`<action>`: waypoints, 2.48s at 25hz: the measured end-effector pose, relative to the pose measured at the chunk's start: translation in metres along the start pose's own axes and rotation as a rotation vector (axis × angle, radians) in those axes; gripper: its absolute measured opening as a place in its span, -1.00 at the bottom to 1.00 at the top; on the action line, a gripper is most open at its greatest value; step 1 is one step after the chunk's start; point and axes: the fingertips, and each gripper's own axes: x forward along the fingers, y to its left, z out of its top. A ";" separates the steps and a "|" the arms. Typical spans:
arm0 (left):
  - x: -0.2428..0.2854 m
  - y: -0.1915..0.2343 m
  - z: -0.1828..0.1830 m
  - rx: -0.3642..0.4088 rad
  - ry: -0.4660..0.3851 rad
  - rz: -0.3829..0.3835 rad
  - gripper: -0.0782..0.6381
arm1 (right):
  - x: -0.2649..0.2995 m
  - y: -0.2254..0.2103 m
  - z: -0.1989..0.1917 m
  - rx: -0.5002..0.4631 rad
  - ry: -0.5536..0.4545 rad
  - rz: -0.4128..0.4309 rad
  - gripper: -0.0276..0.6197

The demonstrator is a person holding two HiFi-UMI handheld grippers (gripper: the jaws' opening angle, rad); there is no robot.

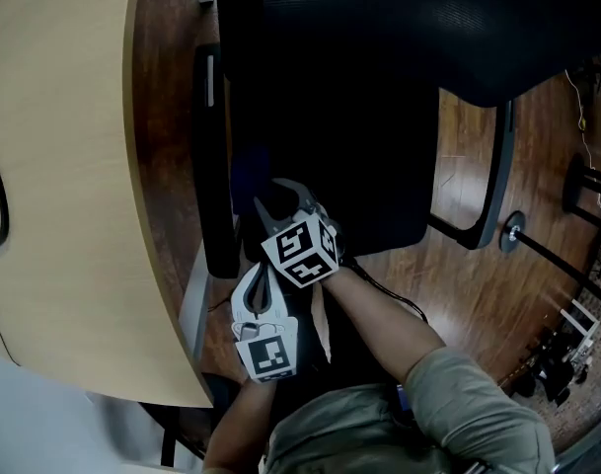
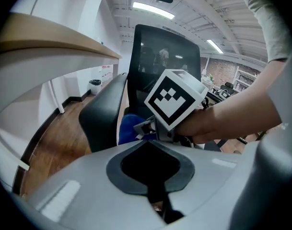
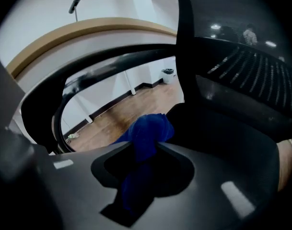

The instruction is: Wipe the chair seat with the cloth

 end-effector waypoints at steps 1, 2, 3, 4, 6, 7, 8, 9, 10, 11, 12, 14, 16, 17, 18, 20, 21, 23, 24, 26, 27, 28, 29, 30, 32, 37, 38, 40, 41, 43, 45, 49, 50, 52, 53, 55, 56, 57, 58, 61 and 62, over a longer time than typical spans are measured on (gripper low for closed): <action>-0.001 0.002 -0.005 -0.007 0.013 0.004 -0.77 | 0.005 0.007 -0.006 -0.009 0.021 0.011 -0.60; 0.000 0.004 -0.010 -0.012 0.020 0.011 -0.77 | 0.008 0.011 -0.012 -0.016 0.038 0.018 -0.60; 0.003 0.005 -0.015 -0.013 0.021 0.019 -0.77 | 0.012 0.011 -0.018 -0.023 0.048 0.022 -0.60; 0.008 0.005 -0.018 -0.011 0.018 0.026 -0.77 | 0.015 0.008 -0.023 -0.028 0.050 0.023 -0.60; 0.019 0.000 -0.023 0.003 0.021 0.025 -0.77 | 0.018 -0.003 -0.033 -0.025 0.044 0.011 -0.60; 0.022 -0.003 -0.026 0.013 0.025 0.018 -0.77 | 0.017 -0.009 -0.038 -0.014 0.041 0.000 -0.60; 0.024 -0.006 -0.027 0.025 0.030 0.008 -0.77 | 0.014 -0.014 -0.043 0.002 0.040 -0.013 -0.60; 0.025 -0.010 -0.028 0.036 0.036 -0.001 -0.77 | 0.009 -0.019 -0.047 0.019 0.040 -0.026 -0.60; 0.025 -0.015 -0.027 0.045 0.038 -0.009 -0.77 | 0.003 -0.025 -0.051 0.036 0.041 -0.040 -0.60; 0.026 -0.021 -0.023 0.053 0.034 -0.017 -0.77 | -0.005 -0.032 -0.054 0.053 0.042 -0.056 -0.60; 0.027 -0.028 -0.018 0.061 0.026 -0.026 -0.77 | -0.014 -0.041 -0.058 0.072 0.043 -0.075 -0.60; 0.031 -0.046 -0.007 0.090 0.014 -0.057 -0.77 | -0.034 -0.062 -0.067 0.116 0.045 -0.125 -0.60; 0.036 -0.065 0.003 0.120 0.012 -0.093 -0.77 | -0.056 -0.088 -0.079 0.168 0.047 -0.185 -0.60; 0.039 -0.074 0.007 0.133 0.011 -0.107 -0.77 | -0.067 -0.101 -0.086 0.195 0.048 -0.217 -0.60; 0.042 -0.083 0.010 0.146 0.010 -0.119 -0.77 | -0.079 -0.115 -0.094 0.221 0.048 -0.250 -0.60; 0.047 -0.100 0.016 0.176 0.009 -0.146 -0.77 | -0.103 -0.143 -0.110 0.279 0.046 -0.317 -0.60; 0.050 -0.110 0.019 0.193 0.007 -0.162 -0.77 | -0.114 -0.156 -0.118 0.311 0.043 -0.349 -0.60; 0.056 -0.132 0.024 0.225 0.004 -0.200 -0.77 | -0.137 -0.180 -0.137 0.379 0.033 -0.409 -0.60; 0.059 -0.143 0.025 0.237 0.004 -0.218 -0.77 | -0.148 -0.191 -0.147 0.415 0.029 -0.436 -0.60; 0.065 -0.162 0.024 0.256 0.009 -0.248 -0.77 | -0.166 -0.210 -0.169 0.486 0.025 -0.495 -0.60; 0.069 -0.169 0.023 0.265 0.010 -0.260 -0.77 | -0.174 -0.219 -0.181 0.523 0.023 -0.526 -0.60; 0.073 -0.176 0.022 0.273 0.007 -0.270 -0.77 | -0.181 -0.227 -0.192 0.559 0.021 -0.558 -0.60; 0.076 -0.182 0.022 0.279 0.002 -0.280 -0.77 | -0.188 -0.235 -0.203 0.594 0.018 -0.588 -0.60; 0.078 -0.188 0.020 0.283 -0.001 -0.288 -0.77 | -0.195 -0.240 -0.214 0.626 0.018 -0.616 -0.60; 0.080 -0.197 0.016 0.289 -0.001 -0.302 -0.77 | -0.206 -0.246 -0.232 0.681 0.017 -0.659 -0.60; 0.086 -0.214 -0.001 0.312 0.022 -0.320 -0.77 | -0.211 -0.248 -0.261 0.769 0.011 -0.685 -0.60; 0.086 -0.216 -0.005 0.315 0.027 -0.317 -0.77 | -0.210 -0.248 -0.264 0.772 0.008 -0.682 -0.60; 0.087 -0.220 -0.010 0.313 0.030 -0.303 -0.77 | -0.208 -0.248 -0.267 0.772 -0.002 -0.672 -0.60; 0.086 -0.222 -0.012 0.310 0.030 -0.293 -0.77 | -0.208 -0.248 -0.268 0.773 -0.008 -0.665 -0.60; 0.084 -0.224 -0.013 0.293 0.020 -0.263 -0.77 | -0.209 -0.249 -0.269 0.775 -0.019 -0.651 -0.60; 0.079 -0.223 -0.012 0.261 -0.008 -0.217 -0.77 | -0.213 -0.250 -0.265 0.753 -0.029 -0.642 -0.60; 0.060 -0.208 -0.003 0.191 -0.029 -0.120 -0.77 | -0.216 -0.237 -0.232 0.562 -0.057 -0.568 -0.59; 0.054 -0.199 0.000 0.177 -0.037 -0.099 -0.77 | -0.213 -0.227 -0.218 0.496 -0.068 -0.527 -0.59; 0.040 -0.177 0.003 0.150 -0.059 -0.056 -0.77 | -0.202 -0.199 -0.187 0.373 -0.087 -0.443 -0.59; 0.033 -0.165 0.003 0.132 -0.070 -0.032 -0.77 | -0.196 -0.183 -0.173 0.321 -0.096 -0.403 -0.59; 0.018 -0.135 0.004 0.085 -0.091 0.031 -0.77 | -0.180 -0.146 -0.145 0.232 -0.111 -0.327 -0.59; 0.011 -0.119 0.003 0.065 -0.098 0.062 -0.77 | -0.169 -0.128 -0.132 0.191 -0.118 -0.291 -0.59; 0.005 -0.103 0.000 0.053 -0.104 0.084 -0.77 | -0.157 -0.109 -0.120 0.154 -0.126 -0.258 -0.59; -0.001 -0.088 -0.006 0.048 -0.107 0.095 -0.77 | -0.145 -0.089 -0.108 0.122 -0.132 -0.227 -0.59; -0.024 -0.046 -0.031 0.023 -0.093 0.131 -0.77 | -0.109 -0.026 -0.089 0.041 -0.122 -0.139 -0.59; -0.031 -0.033 -0.037 0.010 -0.092 0.150 -0.77 | -0.097 -0.006 -0.085 0.011 -0.113 -0.112 -0.59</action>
